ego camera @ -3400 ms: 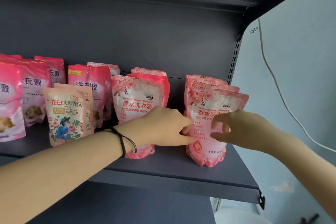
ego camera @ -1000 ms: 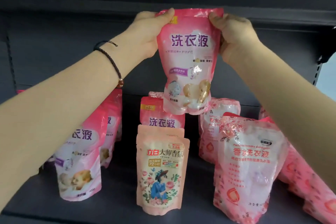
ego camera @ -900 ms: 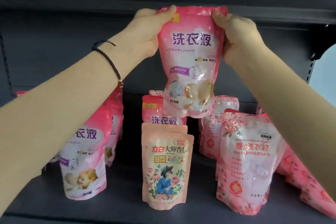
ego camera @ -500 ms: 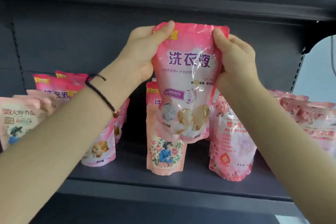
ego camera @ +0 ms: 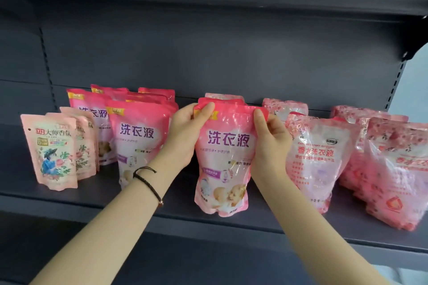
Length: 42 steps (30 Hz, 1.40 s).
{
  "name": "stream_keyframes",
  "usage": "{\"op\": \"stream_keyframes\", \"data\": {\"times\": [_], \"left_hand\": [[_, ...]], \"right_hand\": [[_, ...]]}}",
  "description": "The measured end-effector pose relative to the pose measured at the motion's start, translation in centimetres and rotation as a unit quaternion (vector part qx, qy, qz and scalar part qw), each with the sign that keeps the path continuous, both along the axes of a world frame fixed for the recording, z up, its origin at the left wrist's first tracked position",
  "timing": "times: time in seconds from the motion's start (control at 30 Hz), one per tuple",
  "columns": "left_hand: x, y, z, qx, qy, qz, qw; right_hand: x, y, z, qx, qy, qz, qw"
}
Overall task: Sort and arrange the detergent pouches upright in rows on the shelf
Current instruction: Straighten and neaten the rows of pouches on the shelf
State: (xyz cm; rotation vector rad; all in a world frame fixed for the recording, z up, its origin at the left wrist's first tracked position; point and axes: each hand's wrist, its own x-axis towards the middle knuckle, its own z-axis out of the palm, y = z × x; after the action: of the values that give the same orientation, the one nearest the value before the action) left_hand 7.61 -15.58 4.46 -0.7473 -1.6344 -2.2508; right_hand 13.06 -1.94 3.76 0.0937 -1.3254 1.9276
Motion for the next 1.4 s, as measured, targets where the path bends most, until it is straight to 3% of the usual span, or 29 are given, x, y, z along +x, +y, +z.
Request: {"op": "stream_keyframes", "data": {"times": [0.3,0.47,0.67,0.8,0.87,1.4], "left_hand": [[4.1,-1.1,-6.5,-0.015,0.059,0.082,0.995],[7.4,-0.1,-13.2,-0.132,0.106,0.117,0.979],[6.4,-0.5,-13.9,-0.166,0.072,0.092,0.979],[6.1,-1.1,-13.6,-0.189,0.083,0.066,0.976],[5.7,-1.8,-13.6,-0.218,0.081,0.046,0.971],[1.4,-1.7,-13.4,-0.287,0.094,0.052,0.952]], "right_hand": [[-0.5,-0.3,-2.4,0.028,0.018,-0.041,0.999],[-0.1,-0.3,-2.5,0.055,0.019,-0.051,0.997],[3.1,0.6,-6.1,0.215,0.019,-0.040,0.975],[5.6,1.0,-11.0,0.419,-0.021,-0.081,0.904],[5.7,1.3,-11.9,0.461,-0.059,-0.057,0.884],[1.9,1.4,-11.7,0.455,-0.072,-0.050,0.886]]}}
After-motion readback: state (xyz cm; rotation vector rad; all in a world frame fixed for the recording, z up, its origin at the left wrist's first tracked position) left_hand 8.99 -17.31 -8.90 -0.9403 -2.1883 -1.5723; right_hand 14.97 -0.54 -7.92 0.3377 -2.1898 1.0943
